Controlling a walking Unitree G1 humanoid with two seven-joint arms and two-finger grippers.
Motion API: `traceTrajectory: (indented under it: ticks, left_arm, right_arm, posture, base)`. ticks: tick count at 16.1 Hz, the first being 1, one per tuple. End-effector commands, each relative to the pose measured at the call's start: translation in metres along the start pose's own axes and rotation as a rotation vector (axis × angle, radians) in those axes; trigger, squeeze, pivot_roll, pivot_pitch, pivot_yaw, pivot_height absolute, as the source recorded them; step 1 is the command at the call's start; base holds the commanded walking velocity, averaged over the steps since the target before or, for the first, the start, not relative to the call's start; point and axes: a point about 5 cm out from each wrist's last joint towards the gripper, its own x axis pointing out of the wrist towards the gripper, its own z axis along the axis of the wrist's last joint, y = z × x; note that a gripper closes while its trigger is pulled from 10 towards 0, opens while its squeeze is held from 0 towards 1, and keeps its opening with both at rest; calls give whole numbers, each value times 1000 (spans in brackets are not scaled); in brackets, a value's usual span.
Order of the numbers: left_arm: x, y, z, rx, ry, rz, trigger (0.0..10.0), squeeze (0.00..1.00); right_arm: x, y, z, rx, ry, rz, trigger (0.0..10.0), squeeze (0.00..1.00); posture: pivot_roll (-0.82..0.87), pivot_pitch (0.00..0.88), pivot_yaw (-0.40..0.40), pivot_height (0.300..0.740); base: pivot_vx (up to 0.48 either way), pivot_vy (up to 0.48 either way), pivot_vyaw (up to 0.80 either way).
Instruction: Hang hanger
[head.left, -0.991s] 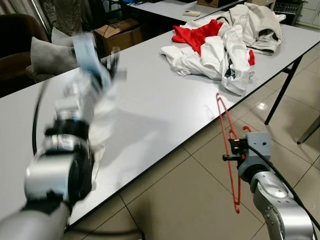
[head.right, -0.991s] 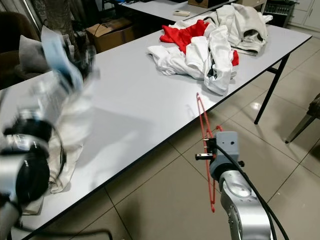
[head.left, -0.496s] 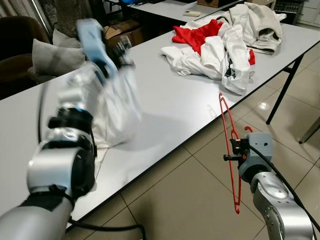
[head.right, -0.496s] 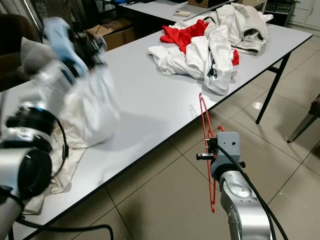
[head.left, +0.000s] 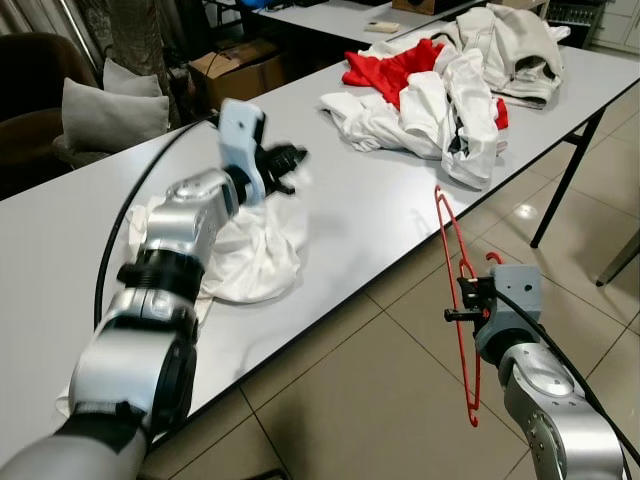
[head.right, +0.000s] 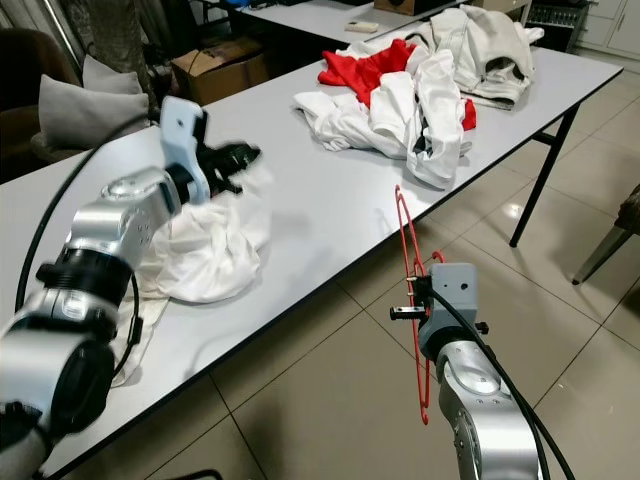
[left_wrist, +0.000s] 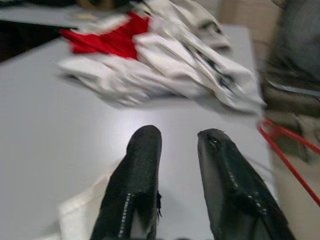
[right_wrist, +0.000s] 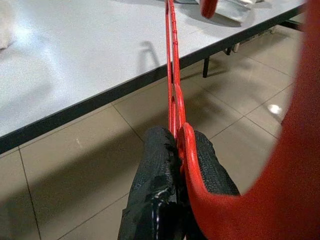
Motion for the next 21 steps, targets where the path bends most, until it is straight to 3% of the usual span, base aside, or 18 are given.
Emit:
traceTrajectory:
  ticks: [1,5,8,10,12,18,19,21]
  left_arm:
    - [-7,0,0,27,34,-40,10000,1000]
    - [-31,15,-13,185,196,-25,10000,1000]
    - [-68,35,-33,339,475,-62,10000,1000]
    - [-79,40,-39,379,561,-76,10000,1000]
    - [-100,59,-50,510,746,1,10000,1000]
    - [-118,47,-60,474,842,-152,10000,1000]
    - [-132,45,-69,487,933,-221,10000,1000]
    - [-140,50,-74,513,998,-204,10000,1000]
  right_arm:
    - [2,3,2,4,-6,11,10000,0]
    - [3,4,1,3,-5,18,10000,0]
    - [3,7,0,4,0,27,10000,0]
    - [3,8,0,5,1,28,10000,0]
    - [2,8,-2,9,4,27,10000,0]
    - [0,8,-4,10,7,18,10000,0]
    - [-1,8,-4,10,8,18,10000,0]
    - [-1,8,-4,9,9,20,10000,0]
  posture:
    - [-232,0,136,740]
    - [-232,0,136,740]
    - [-210,0,131,740]
    - [-209,0,132,740]
    - [-207,0,137,740]
    - [-212,0,146,740]
    - [-210,0,144,740]
    - [-210,0,144,740]
  base:
    - [0,0,0]
    - [0,0,0]
    - [0,0,0]
    - [0,0,0]
    - [0,0,0]
    - [0,0,0]
    - [0,0,0]
    - [0,0,0]
